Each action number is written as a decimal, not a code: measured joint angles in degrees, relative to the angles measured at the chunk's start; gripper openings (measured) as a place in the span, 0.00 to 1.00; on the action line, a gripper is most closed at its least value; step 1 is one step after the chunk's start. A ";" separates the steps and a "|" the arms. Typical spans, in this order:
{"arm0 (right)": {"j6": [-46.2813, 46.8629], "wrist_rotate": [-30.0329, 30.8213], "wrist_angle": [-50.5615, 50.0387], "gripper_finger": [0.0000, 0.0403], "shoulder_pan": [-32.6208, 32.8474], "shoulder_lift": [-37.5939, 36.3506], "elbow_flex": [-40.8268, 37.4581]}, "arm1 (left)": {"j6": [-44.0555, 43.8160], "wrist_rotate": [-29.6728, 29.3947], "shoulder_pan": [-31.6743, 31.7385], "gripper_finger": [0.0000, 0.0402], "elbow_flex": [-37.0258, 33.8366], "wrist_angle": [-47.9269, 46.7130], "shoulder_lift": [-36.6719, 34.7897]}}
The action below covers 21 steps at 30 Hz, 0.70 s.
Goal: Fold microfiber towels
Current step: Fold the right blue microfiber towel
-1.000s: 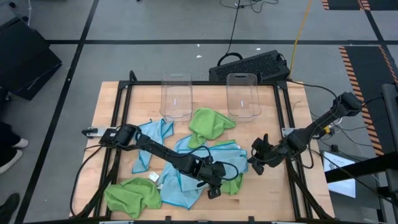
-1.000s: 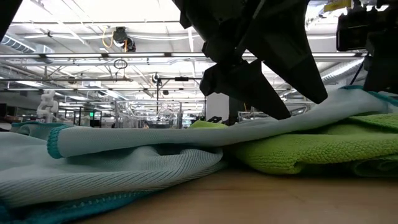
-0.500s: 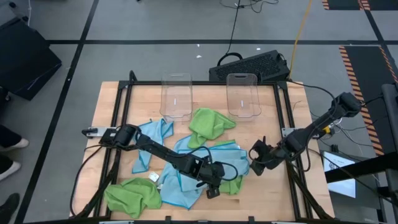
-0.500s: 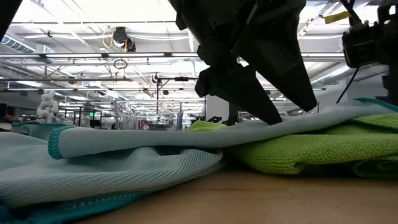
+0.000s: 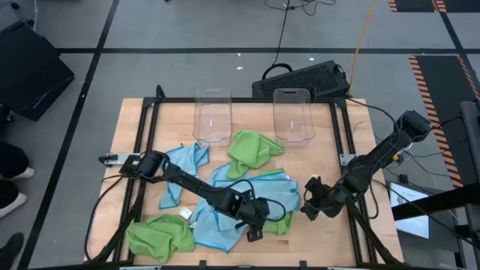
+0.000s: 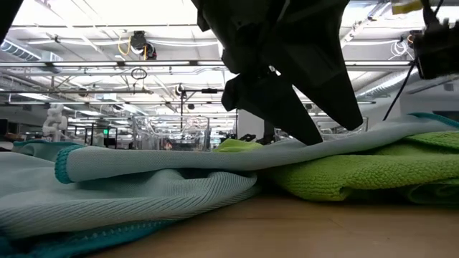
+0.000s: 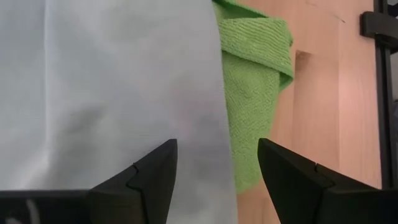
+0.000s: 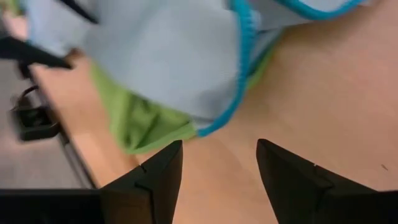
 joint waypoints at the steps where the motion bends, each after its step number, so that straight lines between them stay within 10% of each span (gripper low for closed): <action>1: 1.25 -0.10 0.08 0.49 0.00 1.08 0.00 | 0.00 -0.04 0.00 0.56 0.00 -0.06 0.00; 21: 6.62 -1.12 7.90 0.49 -1.71 9.37 0.00 | -0.24 -0.46 -0.24 0.56 0.00 -0.76 0.00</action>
